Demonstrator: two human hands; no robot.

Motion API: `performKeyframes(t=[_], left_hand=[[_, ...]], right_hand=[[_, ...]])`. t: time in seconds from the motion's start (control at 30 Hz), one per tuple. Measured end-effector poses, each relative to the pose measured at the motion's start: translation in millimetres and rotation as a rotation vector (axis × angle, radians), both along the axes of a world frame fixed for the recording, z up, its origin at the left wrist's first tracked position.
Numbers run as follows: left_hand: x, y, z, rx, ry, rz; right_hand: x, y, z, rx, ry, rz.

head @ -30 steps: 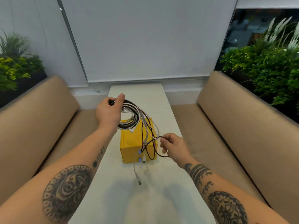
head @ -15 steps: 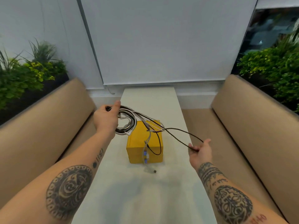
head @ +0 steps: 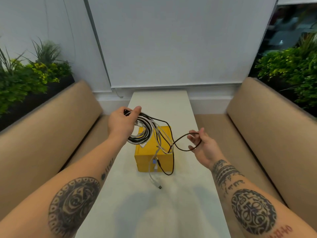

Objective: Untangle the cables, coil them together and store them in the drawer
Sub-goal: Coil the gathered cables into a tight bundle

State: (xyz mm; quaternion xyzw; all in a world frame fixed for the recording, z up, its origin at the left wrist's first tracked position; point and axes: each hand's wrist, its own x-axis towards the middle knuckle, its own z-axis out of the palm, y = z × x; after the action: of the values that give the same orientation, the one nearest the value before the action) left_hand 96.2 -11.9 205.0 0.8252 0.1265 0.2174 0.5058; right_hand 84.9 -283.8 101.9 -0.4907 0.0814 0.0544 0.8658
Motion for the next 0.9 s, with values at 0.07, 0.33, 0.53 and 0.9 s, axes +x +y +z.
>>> performKeyframes(t=[0.07,0.33,0.53,0.9], left_hand=[[0.6,4.0,-3.1,0.017,0.028,0.019],[-4.5,-2.8,-10.0,0.003,0.066,0.010],[-2.5,-14.1,-3.5,0.062,0.069,0.001],[-4.1,-1.8,-4.8,0.114,0.119,0.069]], right_hand=[[0.0,-5.5,4.8,0.107,0.008,0.008],[-17.1,-5.0,-23.9,-0.666,0.027,0.193],[-28.0,31.9,-7.5,-0.943,-0.419,0.001],[-20.6,62.0,-13.2,-1.606,-0.439,0.316]])
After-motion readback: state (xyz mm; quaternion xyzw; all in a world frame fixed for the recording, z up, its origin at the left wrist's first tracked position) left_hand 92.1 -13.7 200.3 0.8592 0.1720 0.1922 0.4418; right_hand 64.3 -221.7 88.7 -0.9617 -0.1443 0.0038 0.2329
